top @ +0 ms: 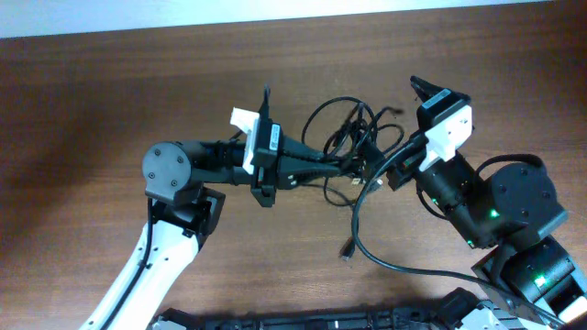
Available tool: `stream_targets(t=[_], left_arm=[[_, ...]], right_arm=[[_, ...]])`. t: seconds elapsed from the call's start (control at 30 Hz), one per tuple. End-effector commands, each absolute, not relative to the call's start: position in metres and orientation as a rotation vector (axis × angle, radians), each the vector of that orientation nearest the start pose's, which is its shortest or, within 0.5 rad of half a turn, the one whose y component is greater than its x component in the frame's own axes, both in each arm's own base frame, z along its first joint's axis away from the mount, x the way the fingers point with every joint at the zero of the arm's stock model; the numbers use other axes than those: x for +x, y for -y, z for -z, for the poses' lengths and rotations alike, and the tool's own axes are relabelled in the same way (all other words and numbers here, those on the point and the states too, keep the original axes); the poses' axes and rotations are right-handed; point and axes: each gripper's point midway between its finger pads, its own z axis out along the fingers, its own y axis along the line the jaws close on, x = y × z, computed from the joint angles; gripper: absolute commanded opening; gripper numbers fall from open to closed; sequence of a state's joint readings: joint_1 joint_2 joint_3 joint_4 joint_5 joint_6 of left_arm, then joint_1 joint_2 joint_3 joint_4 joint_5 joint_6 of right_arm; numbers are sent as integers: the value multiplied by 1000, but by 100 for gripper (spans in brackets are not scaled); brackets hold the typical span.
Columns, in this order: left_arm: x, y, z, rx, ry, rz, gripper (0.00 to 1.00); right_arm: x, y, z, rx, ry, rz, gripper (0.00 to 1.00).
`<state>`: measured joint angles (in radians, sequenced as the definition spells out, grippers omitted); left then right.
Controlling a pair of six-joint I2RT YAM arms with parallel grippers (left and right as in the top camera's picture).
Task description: Untangle cables
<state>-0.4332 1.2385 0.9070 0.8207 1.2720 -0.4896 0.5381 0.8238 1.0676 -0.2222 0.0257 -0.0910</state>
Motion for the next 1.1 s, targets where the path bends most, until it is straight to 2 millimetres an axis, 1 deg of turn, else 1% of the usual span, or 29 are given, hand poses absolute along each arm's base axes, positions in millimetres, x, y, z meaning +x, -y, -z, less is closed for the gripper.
stream_targets(t=[0.0,0.1,0.17,0.27,0.33,0.4,0.43,0.5,0.57,0.6,0.67,0.77,0.87,0.9,0.97,1.0,1.07], left_arm=[[168,278,-388,1383,-973,1479,0],[161,276,-385,1429,-960,1497,0],[158,275,-383,1449,-955,1505,0],[162,278,-379,1439,-974,1514,0],[172,283,-370,1418,-1017,1537,0],[180,287,-361,1409,-1049,1557,0],[182,287,-360,1403,-1055,1558,0],[183,288,-361,1396,-1045,1545,0],[186,289,-366,1372,-1036,1528,0],[189,289,-369,1347,-1038,1519,0],[200,292,-375,1257,-1084,1520,0],[221,293,-384,1093,-1159,1519,0],[240,285,-388,993,-1209,1506,0],[256,274,-389,908,-1253,1494,0],[271,263,-391,832,-1288,1485,0],[282,253,-391,781,-1313,1475,0],[291,242,-391,736,-1338,1471,0]], right_arm=[[273,-141,-453,-378,-1421,-273,100],[281,-113,-466,-242,-1394,-146,99],[282,-98,-478,-167,-1358,-82,99],[278,-96,-495,-146,-1288,-96,99],[277,-95,-500,-138,-1271,-101,99],[277,-96,-498,-142,-1278,-97,99],[279,-96,-492,-168,-1297,-70,99],[284,-99,-467,-264,-1387,18,99],[287,-100,-435,-338,-1501,69,99],[286,-100,-410,-390,-1592,94,99],[282,-98,-375,-462,-1722,124,99],[271,-92,-335,-472,-1890,118,99],[265,-88,-321,-457,-1958,108,99],[261,-86,-313,-446,-1994,102,99],[258,-85,-306,-422,-2032,80,99],[255,-90,-303,-412,-2052,26,99],[250,-108,-303,-460,-2049,-92,99]])
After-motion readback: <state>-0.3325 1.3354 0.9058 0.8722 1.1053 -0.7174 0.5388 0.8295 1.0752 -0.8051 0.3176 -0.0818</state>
